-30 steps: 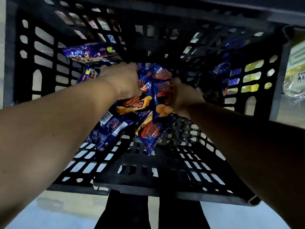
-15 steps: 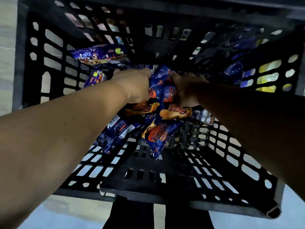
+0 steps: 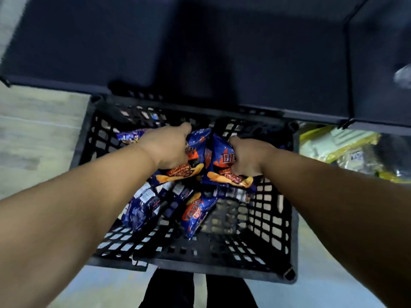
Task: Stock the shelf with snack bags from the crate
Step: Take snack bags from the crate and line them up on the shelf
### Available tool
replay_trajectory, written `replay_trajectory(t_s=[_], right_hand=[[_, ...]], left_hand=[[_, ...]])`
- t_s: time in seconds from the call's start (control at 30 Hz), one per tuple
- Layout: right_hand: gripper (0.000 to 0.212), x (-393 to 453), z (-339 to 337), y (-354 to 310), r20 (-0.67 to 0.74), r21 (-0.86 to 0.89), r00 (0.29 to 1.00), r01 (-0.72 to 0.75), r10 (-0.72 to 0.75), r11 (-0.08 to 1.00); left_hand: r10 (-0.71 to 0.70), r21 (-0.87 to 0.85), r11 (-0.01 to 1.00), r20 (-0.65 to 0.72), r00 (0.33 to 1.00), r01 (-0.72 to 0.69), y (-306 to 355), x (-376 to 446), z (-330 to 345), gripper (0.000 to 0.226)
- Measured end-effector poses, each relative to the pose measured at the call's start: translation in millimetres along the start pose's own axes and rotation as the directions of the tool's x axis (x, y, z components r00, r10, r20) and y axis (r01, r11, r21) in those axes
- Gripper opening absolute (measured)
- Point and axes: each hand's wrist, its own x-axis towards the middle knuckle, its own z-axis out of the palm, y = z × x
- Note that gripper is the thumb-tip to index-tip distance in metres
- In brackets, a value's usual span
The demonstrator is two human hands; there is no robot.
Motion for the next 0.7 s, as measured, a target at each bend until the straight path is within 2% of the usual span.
replay_trajectory(t_s=[0.3,0.37,0.53,0.7], right_hand=[[0.041,-103,-88,-7,-0.239,-0.032,0.971,0.021,-0.028,0.999],[0.045,-123,-102,-9,-0.285,-0.034,0.958,0.012,-0.021,0.999],[0.077,-162,-126,-15,-0.363,-0.046,0.932,-0.021,0.003,0.999],[0.072,-204,-135,-20,-0.463,-0.098,0.886,-0.046,-0.004,0.994]], left_hand=[[0.047,0.012,0.999,-0.173,0.984,-0.045,45,-66,-88,0.055],[0.066,0.028,0.998,-0.210,0.976,-0.061,54,-79,-106,0.059],[0.108,0.042,0.994,-0.261,0.959,-0.101,65,-108,-137,0.062],[0.186,0.076,0.982,-0.319,0.929,-0.170,74,-140,-158,0.062]])
